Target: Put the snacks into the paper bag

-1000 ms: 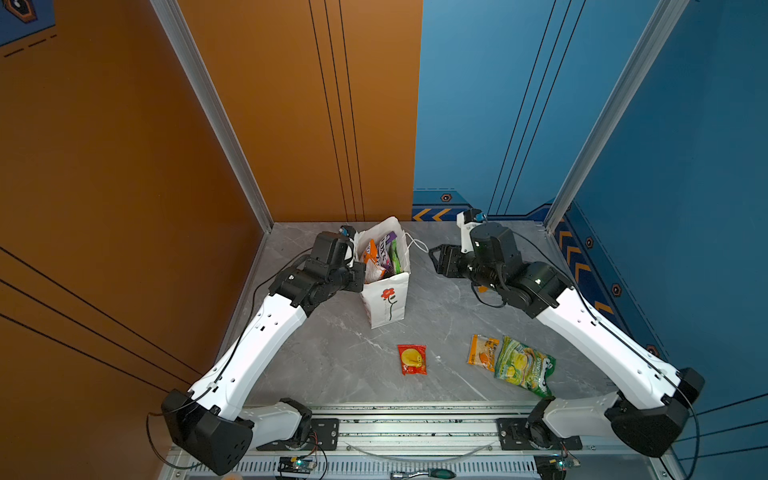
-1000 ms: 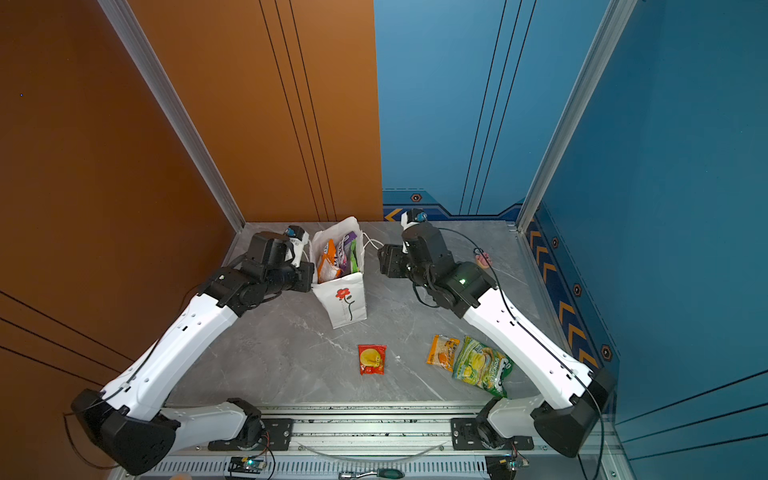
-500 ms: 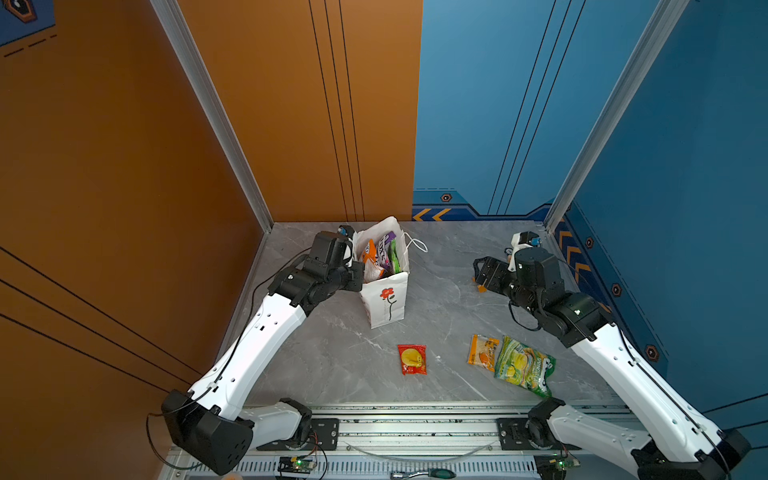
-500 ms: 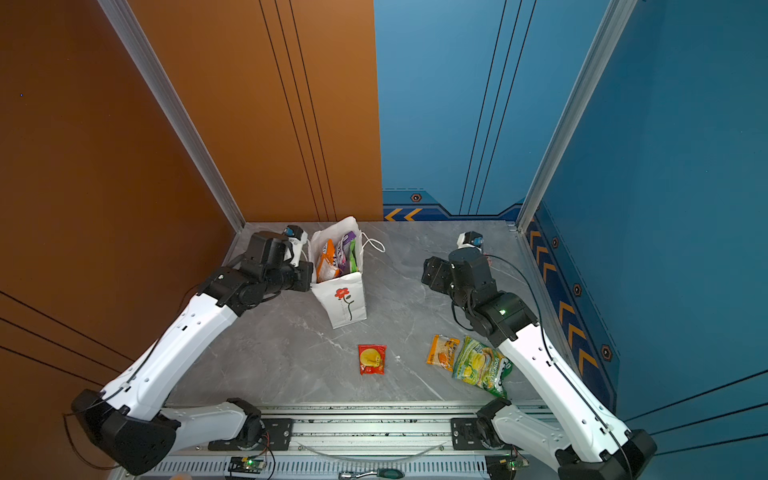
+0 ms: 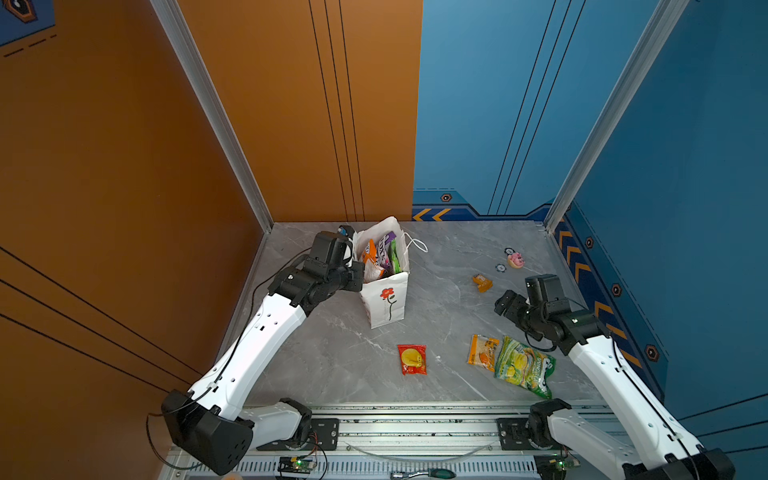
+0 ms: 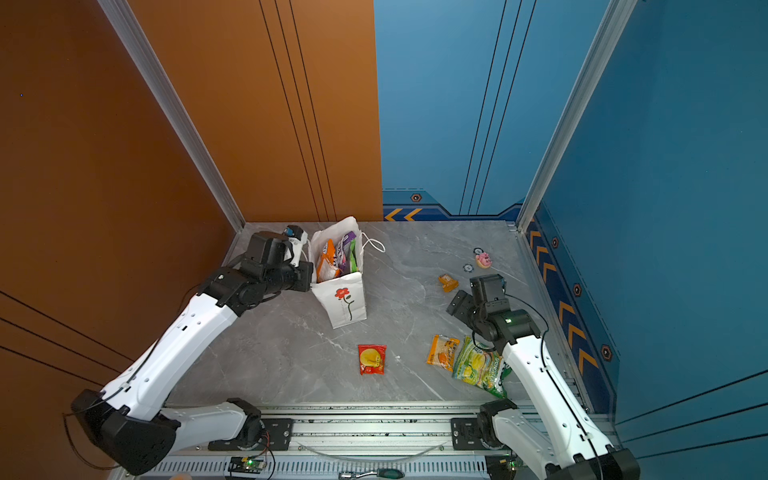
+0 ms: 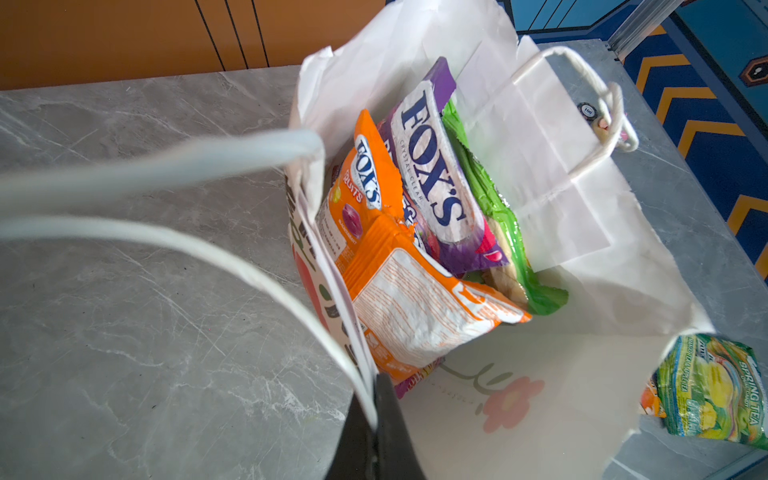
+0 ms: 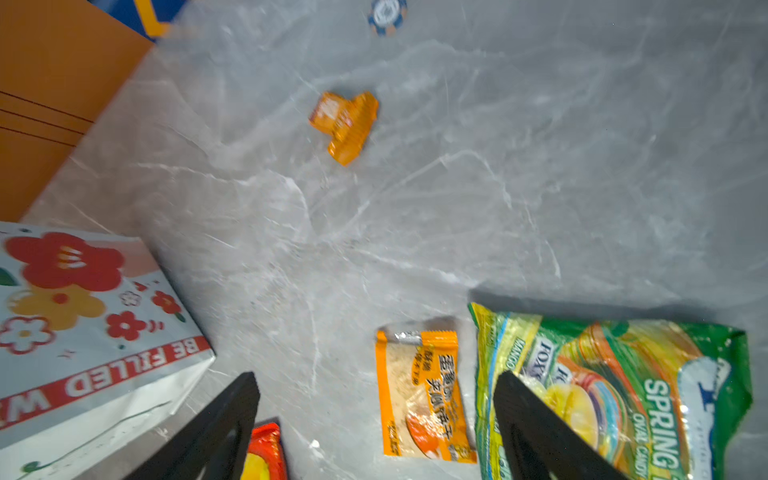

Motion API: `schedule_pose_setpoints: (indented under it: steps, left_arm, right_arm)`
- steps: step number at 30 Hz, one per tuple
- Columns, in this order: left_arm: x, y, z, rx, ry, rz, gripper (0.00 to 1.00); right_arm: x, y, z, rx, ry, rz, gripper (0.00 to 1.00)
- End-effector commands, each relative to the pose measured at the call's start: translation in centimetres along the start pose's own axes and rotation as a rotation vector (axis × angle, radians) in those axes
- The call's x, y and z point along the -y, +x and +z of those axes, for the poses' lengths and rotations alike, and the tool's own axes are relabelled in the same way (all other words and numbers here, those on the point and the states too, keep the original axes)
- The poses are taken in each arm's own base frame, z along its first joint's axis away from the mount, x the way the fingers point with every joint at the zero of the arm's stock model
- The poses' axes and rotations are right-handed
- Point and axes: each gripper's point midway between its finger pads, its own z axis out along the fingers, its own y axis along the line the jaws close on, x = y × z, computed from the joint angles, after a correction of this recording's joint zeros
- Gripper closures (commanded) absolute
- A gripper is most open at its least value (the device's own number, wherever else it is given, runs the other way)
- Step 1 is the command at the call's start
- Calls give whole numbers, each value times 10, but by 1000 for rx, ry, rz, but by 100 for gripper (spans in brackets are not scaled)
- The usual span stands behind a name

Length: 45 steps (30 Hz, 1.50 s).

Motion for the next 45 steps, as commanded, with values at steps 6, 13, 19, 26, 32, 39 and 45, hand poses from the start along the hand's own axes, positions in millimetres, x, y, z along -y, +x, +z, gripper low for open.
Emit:
schedule_pose_setpoints:
  steps: [6, 13, 19, 26, 32, 39, 45]
  left_arm:
    - [-1, -25, -16, 111, 1, -10, 100]
    - [0, -25, -17, 113, 11, -11, 100]
    - [1, -25, -17, 112, 13, -9, 100]
    - [1, -24, -16, 107, 14, -10, 100]
    - [1, -24, -16, 108, 10, -7, 100]
    - [1, -24, -16, 110, 8, -6, 100]
    - [1, -23, -14, 104, 6, -4, 100]
  right_arm:
    - [54, 58, 15, -208, 191, 14, 3]
    - [84, 80, 20, -215, 276, 78, 0]
    - [98, 85, 25, -179, 313, 137, 0]
    - [88, 92, 47, -178, 226, 194, 0]
    - [64, 87, 64, -215, 147, 154, 0]
    - [41, 85, 80, -251, 124, 81, 0]
    - [14, 72, 86, -232, 98, 13, 0]
